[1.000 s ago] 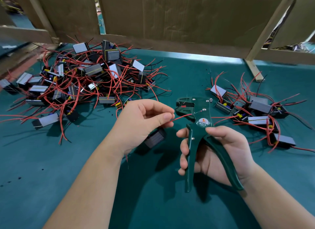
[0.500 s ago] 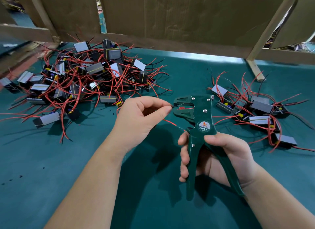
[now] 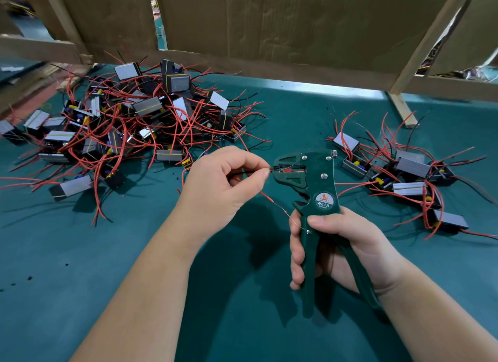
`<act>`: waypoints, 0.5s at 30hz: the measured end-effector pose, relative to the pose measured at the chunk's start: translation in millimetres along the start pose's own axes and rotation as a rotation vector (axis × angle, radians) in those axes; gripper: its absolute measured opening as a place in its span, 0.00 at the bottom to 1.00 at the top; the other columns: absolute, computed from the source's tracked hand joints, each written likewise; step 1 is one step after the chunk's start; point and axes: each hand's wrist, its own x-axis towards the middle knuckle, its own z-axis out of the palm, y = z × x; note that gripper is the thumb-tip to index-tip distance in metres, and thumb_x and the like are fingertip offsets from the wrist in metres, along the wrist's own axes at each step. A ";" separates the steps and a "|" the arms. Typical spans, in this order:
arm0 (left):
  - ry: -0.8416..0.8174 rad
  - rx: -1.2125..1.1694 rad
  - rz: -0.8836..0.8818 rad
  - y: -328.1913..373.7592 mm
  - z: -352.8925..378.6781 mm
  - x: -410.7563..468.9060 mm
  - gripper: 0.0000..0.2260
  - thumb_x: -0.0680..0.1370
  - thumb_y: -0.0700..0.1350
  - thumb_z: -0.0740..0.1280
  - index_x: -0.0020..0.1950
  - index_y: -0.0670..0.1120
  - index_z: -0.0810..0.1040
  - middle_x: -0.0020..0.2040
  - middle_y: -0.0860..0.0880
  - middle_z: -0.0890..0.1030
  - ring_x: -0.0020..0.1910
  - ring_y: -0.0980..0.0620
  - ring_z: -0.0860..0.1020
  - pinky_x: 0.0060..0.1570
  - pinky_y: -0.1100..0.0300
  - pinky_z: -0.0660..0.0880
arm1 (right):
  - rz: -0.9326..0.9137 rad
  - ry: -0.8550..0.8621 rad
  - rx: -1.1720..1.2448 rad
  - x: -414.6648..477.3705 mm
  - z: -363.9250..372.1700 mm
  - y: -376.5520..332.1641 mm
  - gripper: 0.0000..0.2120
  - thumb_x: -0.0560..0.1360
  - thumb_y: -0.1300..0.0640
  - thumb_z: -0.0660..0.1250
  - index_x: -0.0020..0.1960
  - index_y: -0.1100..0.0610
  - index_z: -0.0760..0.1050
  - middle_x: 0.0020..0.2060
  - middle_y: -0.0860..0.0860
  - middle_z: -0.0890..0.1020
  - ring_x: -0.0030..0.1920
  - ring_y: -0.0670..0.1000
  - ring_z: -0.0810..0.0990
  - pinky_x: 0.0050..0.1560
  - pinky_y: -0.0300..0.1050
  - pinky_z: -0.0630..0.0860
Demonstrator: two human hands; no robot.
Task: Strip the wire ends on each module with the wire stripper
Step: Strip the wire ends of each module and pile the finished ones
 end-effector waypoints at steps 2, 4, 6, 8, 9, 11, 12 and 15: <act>0.004 0.037 0.009 -0.8 0.5 -0.4 0.06 0.72 0.43 0.69 0.40 0.55 0.80 0.34 0.56 0.76 0.31 0.61 0.70 0.35 0.72 0.66 | 0.003 0.035 -0.012 -0.4 2.6 1.7 0.14 0.64 0.52 0.75 0.41 0.60 0.77 0.31 0.62 0.76 0.29 0.60 0.78 0.36 0.56 0.78; 0.021 0.073 0.013 -1.8 0.7 -0.9 0.06 0.73 0.44 0.69 0.43 0.56 0.80 0.36 0.55 0.78 0.32 0.60 0.72 0.35 0.70 0.68 | -0.011 0.094 -0.023 0.4 7.9 6.0 0.12 0.67 0.51 0.72 0.40 0.60 0.76 0.30 0.62 0.75 0.27 0.59 0.76 0.33 0.55 0.77; 0.004 0.052 -0.028 -3.9 0.3 -2.0 0.07 0.75 0.43 0.67 0.50 0.55 0.79 0.39 0.53 0.81 0.36 0.57 0.77 0.39 0.65 0.73 | -0.038 0.192 -0.018 2.6 12.9 9.1 0.14 0.68 0.49 0.73 0.37 0.59 0.73 0.27 0.60 0.72 0.23 0.56 0.73 0.29 0.51 0.74; -0.079 0.044 -0.099 -7.1 1.2 -1.9 0.11 0.78 0.39 0.65 0.58 0.52 0.76 0.41 0.53 0.82 0.41 0.55 0.81 0.43 0.61 0.76 | -0.020 0.289 0.019 3.9 13.2 7.2 0.19 0.65 0.45 0.74 0.34 0.58 0.70 0.25 0.57 0.69 0.21 0.54 0.68 0.25 0.45 0.70; -0.125 0.084 -0.115 -8.4 2.7 -1.8 0.12 0.79 0.38 0.64 0.60 0.50 0.77 0.41 0.54 0.82 0.41 0.57 0.80 0.43 0.61 0.75 | 0.005 0.295 0.047 3.9 12.5 5.5 0.20 0.64 0.43 0.73 0.33 0.57 0.70 0.25 0.56 0.69 0.21 0.54 0.67 0.25 0.43 0.69; -0.161 0.159 -0.106 -10.4 5.6 -1.7 0.13 0.79 0.36 0.63 0.61 0.48 0.78 0.40 0.58 0.82 0.35 0.64 0.76 0.41 0.68 0.71 | -0.005 0.223 0.124 4.0 9.8 2.1 0.18 0.65 0.42 0.71 0.35 0.57 0.73 0.27 0.56 0.72 0.24 0.55 0.72 0.27 0.46 0.73; -0.150 0.172 -0.096 -11.3 5.8 -1.2 0.13 0.79 0.36 0.63 0.61 0.48 0.79 0.39 0.59 0.81 0.32 0.65 0.74 0.39 0.70 0.70 | -0.059 0.186 0.181 4.7 8.2 1.2 0.16 0.65 0.44 0.71 0.37 0.58 0.76 0.30 0.57 0.74 0.27 0.57 0.75 0.30 0.50 0.76; -0.066 0.192 -0.109 -13.6 3.9 1.1 0.13 0.79 0.37 0.63 0.60 0.49 0.81 0.38 0.60 0.82 0.28 0.64 0.71 0.33 0.71 0.67 | -0.229 0.213 0.331 8.5 3.9 0.3 0.14 0.60 0.51 0.71 0.41 0.60 0.78 0.35 0.59 0.78 0.35 0.60 0.79 0.39 0.57 0.80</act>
